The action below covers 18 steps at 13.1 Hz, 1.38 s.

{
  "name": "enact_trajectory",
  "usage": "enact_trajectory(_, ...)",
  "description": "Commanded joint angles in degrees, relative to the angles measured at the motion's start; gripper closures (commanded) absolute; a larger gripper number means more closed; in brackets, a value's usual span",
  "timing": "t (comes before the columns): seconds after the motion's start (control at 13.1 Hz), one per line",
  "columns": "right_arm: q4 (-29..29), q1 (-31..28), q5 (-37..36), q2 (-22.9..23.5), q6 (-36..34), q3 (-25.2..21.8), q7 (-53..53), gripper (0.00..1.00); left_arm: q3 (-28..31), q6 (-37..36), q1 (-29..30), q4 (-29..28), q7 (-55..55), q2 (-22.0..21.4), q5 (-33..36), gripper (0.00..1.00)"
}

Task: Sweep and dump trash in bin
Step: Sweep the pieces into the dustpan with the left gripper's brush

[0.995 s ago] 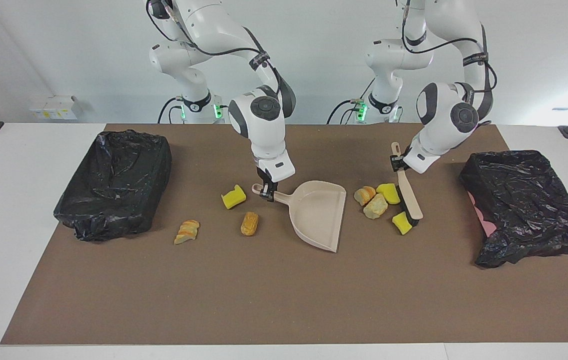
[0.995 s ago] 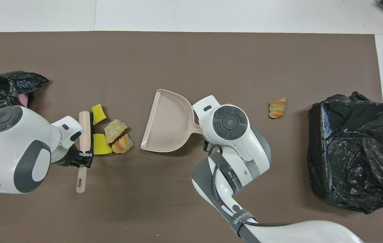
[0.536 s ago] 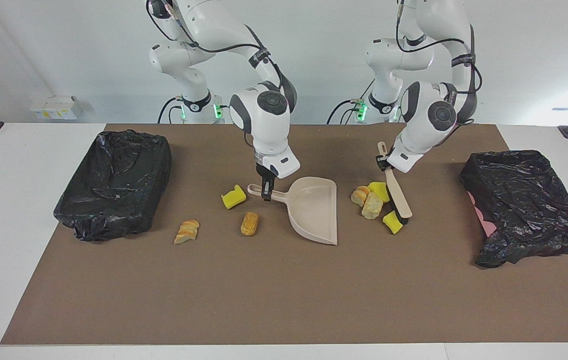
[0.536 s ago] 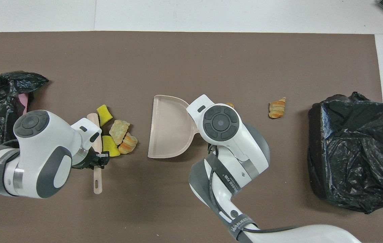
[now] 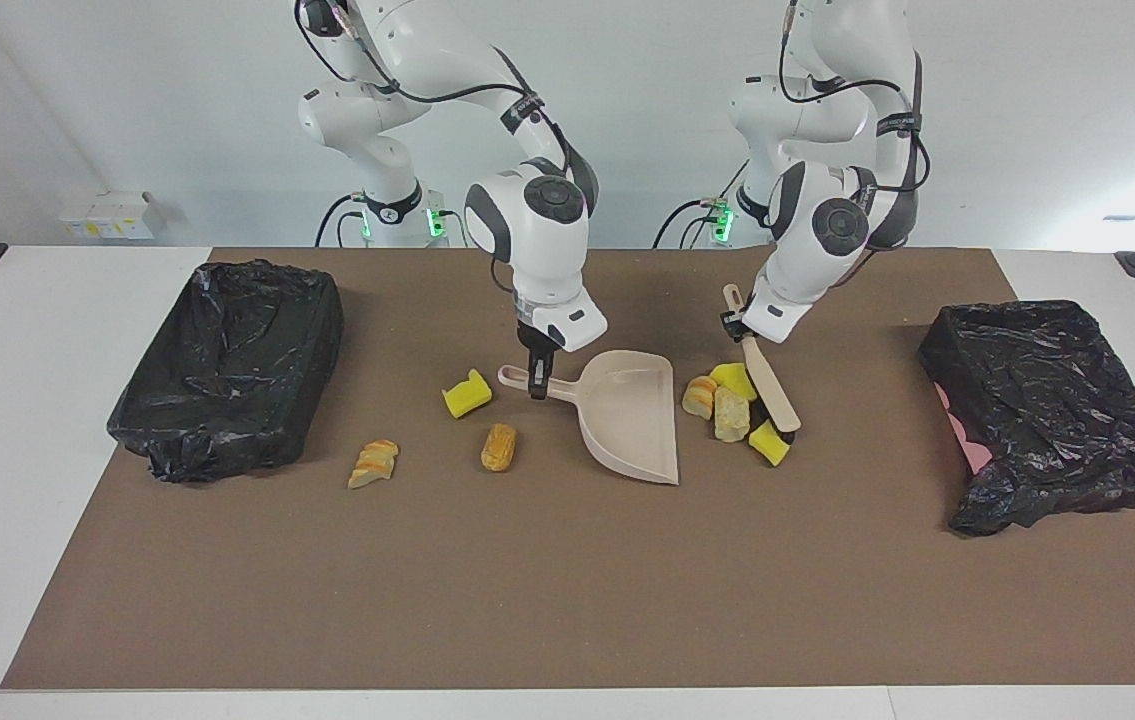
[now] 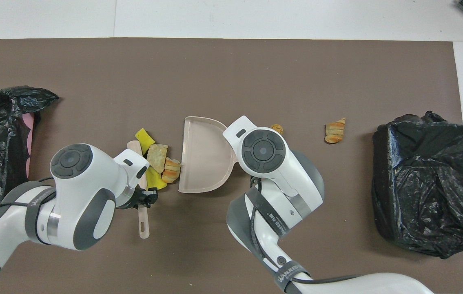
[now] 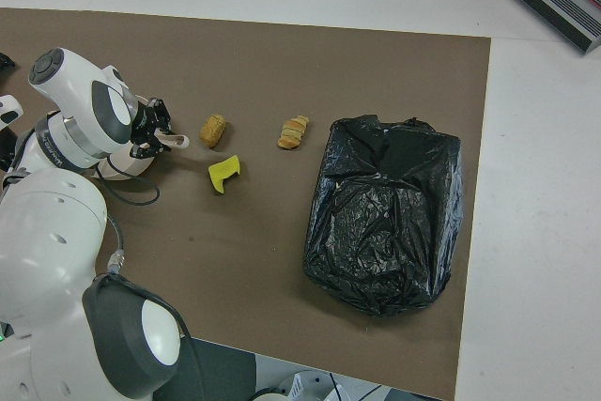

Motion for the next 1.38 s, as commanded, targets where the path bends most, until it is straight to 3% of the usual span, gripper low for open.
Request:
enact_trajectory(0.0,-0.1,-0.3,-0.5,-0.7,-1.2,0.2,-1.1,1.00,0.7,2.8,-4.8,0.3,1.2,1.0,-3.5,1.00)
enact_trajectory(0.46,-0.4,-0.3,-0.4,-0.7,-1.2,0.2,-1.1,1.00,0.2,4.9,-12.4,7.4,3.5,5.5,-10.6,1.00)
enact_trajectory(0.84,0.0,-1.2,0.5,-0.9,-0.6,0.2,-1.1,1.00,0.9,2.1,-7.4,8.7,3.5,5.7,-9.8,1.00)
enact_trajectory(1.3,-0.1,-1.5,1.0,-1.4,-0.6,0.2,-1.0,1.00,1.3,-2.6,-2.2,6.9,3.3,1.9,-1.3,1.00)
